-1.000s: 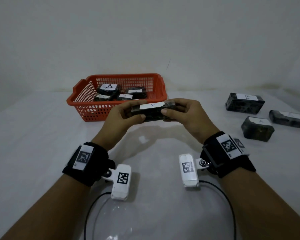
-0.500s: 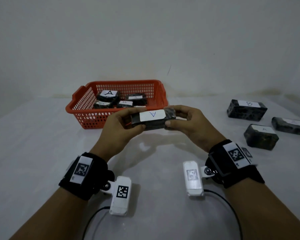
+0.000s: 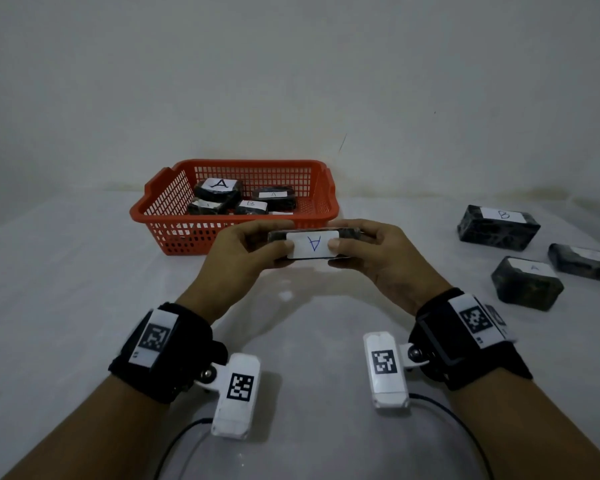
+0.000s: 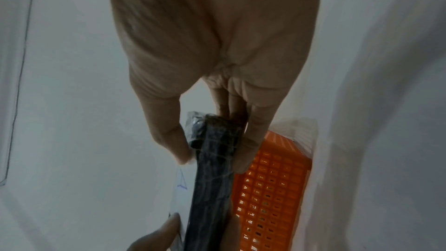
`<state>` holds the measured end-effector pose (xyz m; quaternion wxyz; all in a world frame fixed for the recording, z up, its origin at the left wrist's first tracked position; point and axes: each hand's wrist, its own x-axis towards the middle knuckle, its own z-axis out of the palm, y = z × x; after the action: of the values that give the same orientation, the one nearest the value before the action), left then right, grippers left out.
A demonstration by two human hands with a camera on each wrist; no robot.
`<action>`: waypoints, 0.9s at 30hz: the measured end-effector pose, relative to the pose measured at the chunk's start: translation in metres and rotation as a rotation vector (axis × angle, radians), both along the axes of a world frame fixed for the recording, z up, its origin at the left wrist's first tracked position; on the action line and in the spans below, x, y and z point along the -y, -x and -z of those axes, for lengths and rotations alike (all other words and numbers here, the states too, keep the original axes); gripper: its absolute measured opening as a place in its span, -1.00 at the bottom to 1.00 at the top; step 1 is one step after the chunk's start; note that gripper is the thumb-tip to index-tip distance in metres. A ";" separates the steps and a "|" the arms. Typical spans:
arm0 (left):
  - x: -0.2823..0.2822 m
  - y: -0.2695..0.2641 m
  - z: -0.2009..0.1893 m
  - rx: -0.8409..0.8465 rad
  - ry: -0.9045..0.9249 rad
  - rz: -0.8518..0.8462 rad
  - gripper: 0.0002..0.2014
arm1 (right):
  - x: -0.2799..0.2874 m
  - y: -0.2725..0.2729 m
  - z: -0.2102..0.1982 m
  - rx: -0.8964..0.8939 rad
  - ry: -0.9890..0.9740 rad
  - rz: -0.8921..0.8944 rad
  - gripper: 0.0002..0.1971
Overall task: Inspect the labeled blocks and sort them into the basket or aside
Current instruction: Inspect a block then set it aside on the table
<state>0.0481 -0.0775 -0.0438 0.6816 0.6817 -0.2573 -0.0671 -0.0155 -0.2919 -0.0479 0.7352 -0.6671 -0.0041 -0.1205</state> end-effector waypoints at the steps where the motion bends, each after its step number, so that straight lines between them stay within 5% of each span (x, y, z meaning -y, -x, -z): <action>1: 0.000 0.001 0.000 0.022 -0.015 0.002 -0.73 | -0.001 -0.001 0.001 -0.009 -0.010 0.003 -0.69; 6: 0.001 0.003 0.001 0.003 -0.014 0.056 -0.73 | -0.002 -0.002 0.004 0.030 0.053 0.070 -0.75; 10: -0.001 0.002 0.000 0.020 -0.005 0.005 -0.73 | -0.001 -0.002 0.002 0.031 0.020 0.003 -0.55; 27: -0.006 0.003 -0.006 0.067 0.083 0.057 -0.62 | 0.003 0.005 -0.006 0.090 0.000 -0.030 -0.69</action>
<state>0.0450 -0.0716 -0.0378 0.6979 0.6473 -0.3019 -0.0531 -0.0201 -0.2946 -0.0417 0.7360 -0.6608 -0.0470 -0.1395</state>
